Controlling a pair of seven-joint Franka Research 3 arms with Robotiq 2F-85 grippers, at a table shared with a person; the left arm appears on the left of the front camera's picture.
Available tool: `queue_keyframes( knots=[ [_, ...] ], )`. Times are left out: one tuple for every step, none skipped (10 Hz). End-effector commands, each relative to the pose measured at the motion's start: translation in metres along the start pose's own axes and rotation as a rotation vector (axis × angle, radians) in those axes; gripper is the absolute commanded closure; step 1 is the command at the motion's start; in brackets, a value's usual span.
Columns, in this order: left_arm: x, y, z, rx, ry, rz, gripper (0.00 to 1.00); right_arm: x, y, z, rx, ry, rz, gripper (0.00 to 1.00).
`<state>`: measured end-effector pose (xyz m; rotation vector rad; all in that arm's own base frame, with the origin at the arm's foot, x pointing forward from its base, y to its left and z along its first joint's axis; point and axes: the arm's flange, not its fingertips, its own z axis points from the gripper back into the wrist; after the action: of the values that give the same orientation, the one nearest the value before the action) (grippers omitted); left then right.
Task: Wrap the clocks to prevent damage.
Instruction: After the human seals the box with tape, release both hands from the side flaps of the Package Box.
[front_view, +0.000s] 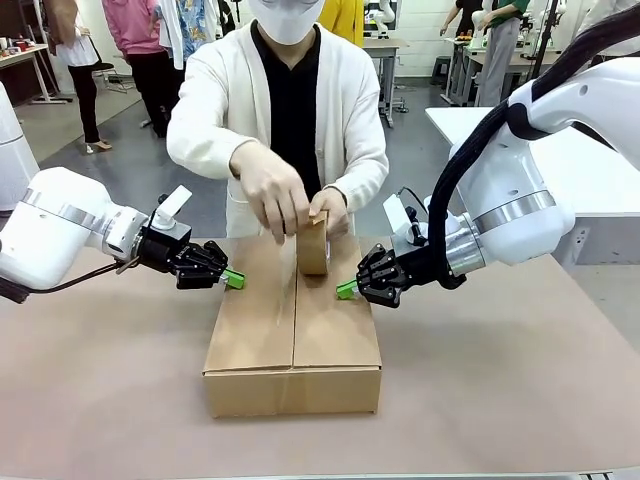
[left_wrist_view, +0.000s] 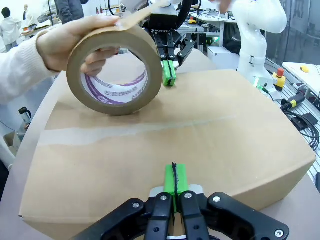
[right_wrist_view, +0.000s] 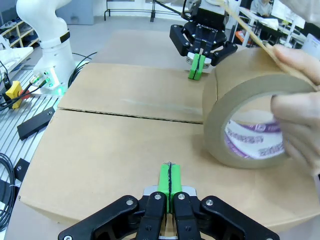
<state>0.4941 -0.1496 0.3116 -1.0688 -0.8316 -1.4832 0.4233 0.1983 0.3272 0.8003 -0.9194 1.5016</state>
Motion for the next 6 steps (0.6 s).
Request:
queue_keyframes(
  knots=[
    [-0.0037,-0.0001,-0.0019,0.002,0.005,-0.002,1.00,-0.0043,0.0009,-0.0018,-0.001,0.007,-0.007,0.99],
    [-0.0037,-0.0001,-0.0019,0.002,0.005,-0.002,1.00,-0.0043,0.0009,-0.0018,-0.001,0.007,-0.007,0.99],
    [-0.0037,-0.0001,-0.0019,0.002,0.005,-0.002,1.00,-0.0043,0.0009,-0.0018,-0.001,0.007,-0.007,0.99],
    [-0.0037,-0.0001,-0.0019,0.002,0.005,-0.002,1.00,-0.0043,0.0009,-0.0018,-0.001,0.007,-0.007,0.99],
    [-0.0037,-0.0001,-0.0019,0.002,0.005,-0.002,1.00,-0.0043,0.0009,-0.0018,-0.001,0.007,-0.007,0.99],
    [-0.0037,-0.0001,-0.0019,0.002,0.005,-0.002,1.00,-0.0043,0.0009,-0.0018,-0.001,0.007,-0.007,0.99]
  ],
)
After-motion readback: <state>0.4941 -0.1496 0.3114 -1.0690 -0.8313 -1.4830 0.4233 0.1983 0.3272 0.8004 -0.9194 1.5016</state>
